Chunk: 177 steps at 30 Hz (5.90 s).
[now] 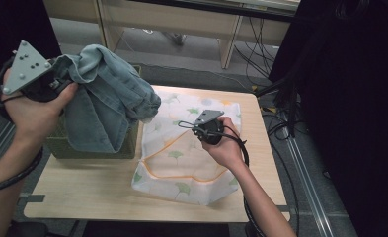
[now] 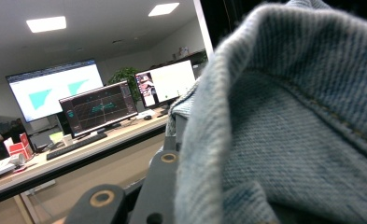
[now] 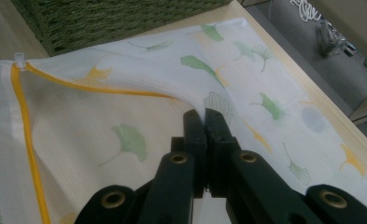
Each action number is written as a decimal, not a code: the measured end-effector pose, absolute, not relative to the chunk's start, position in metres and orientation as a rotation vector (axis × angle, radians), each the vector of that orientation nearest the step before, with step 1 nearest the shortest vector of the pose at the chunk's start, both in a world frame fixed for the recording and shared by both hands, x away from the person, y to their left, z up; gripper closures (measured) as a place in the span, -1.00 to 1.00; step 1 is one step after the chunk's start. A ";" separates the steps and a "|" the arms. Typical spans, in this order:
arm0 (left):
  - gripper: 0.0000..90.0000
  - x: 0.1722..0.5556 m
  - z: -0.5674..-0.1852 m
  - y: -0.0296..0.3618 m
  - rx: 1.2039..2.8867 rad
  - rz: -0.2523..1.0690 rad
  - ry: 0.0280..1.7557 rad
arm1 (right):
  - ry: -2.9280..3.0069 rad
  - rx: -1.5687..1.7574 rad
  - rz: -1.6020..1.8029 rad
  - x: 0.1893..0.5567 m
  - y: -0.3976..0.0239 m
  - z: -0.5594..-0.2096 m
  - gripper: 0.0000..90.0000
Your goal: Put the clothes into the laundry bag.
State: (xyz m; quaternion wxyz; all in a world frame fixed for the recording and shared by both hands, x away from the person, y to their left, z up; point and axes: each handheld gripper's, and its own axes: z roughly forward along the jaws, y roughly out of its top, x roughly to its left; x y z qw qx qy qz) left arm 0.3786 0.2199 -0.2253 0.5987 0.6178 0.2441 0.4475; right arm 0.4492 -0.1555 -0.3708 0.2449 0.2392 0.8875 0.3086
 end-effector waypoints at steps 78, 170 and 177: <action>0.84 0.427 -0.448 0.022 2.236 0.622 0.467 | 2.450 0.744 0.993 0.441 -0.153 -0.362 1.00; 0.11 0.411 -0.462 -0.017 2.158 0.556 0.370 | 2.490 0.839 0.936 0.444 -0.161 -0.378 1.00; -0.19 0.389 -0.420 0.033 2.049 0.574 0.386 | 2.480 0.863 0.942 0.444 -0.163 -0.377 1.00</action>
